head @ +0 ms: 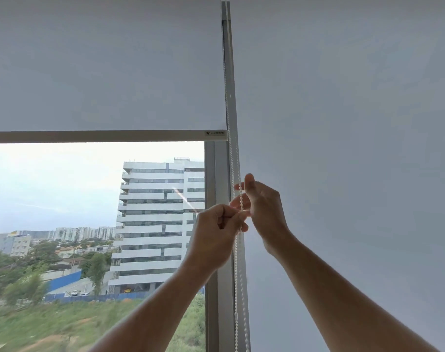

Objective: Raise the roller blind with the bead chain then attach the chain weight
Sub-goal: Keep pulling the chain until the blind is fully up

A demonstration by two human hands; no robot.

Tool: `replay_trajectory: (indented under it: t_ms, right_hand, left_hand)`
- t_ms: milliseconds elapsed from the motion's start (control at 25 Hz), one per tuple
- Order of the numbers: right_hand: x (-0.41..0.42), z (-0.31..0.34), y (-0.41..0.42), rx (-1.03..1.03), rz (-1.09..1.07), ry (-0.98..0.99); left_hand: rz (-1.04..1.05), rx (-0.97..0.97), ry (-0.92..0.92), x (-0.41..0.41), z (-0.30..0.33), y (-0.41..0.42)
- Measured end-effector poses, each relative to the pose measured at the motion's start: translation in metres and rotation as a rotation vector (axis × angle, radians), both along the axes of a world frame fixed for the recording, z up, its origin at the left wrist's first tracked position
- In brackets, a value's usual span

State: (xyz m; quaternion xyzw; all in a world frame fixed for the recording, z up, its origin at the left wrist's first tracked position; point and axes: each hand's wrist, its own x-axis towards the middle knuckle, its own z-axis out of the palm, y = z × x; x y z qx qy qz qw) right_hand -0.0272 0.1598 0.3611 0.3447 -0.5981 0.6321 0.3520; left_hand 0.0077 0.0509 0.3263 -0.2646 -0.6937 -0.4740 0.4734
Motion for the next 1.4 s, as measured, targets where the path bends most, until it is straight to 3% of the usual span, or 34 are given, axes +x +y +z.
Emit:
replay_trajectory:
  t_ms: [200, 440, 640, 960, 1240, 1400]
  right_hand:
    - [0.014, 0.036, -0.006, 0.067, 0.020, 0.041]
    - [0.021, 0.021, 0.000, 0.042, -0.040, 0.134]
    - [0.034, 0.018, 0.000, 0.059, -0.040, 0.193]
    - [0.028, -0.023, 0.001, 0.091, 0.002, 0.116]
    - [0.022, -0.034, 0.016, 0.243, 0.103, 0.088]
    - [0.018, -0.016, 0.028, 0.092, 0.134, 0.023]
  left_hand:
    - [0.026, -0.030, -0.039, -0.007, -0.023, -0.004]
    - [0.099, -0.145, 0.030, -0.006, -0.023, -0.022]
    - [0.179, -0.015, 0.122, 0.001, 0.024, -0.026]
    - [0.011, 0.003, 0.055, 0.019, 0.089, -0.004]
    - [0.145, -0.160, 0.059, 0.024, 0.076, -0.005]
    - [0.147, -0.176, 0.080, 0.033, 0.071, -0.005]
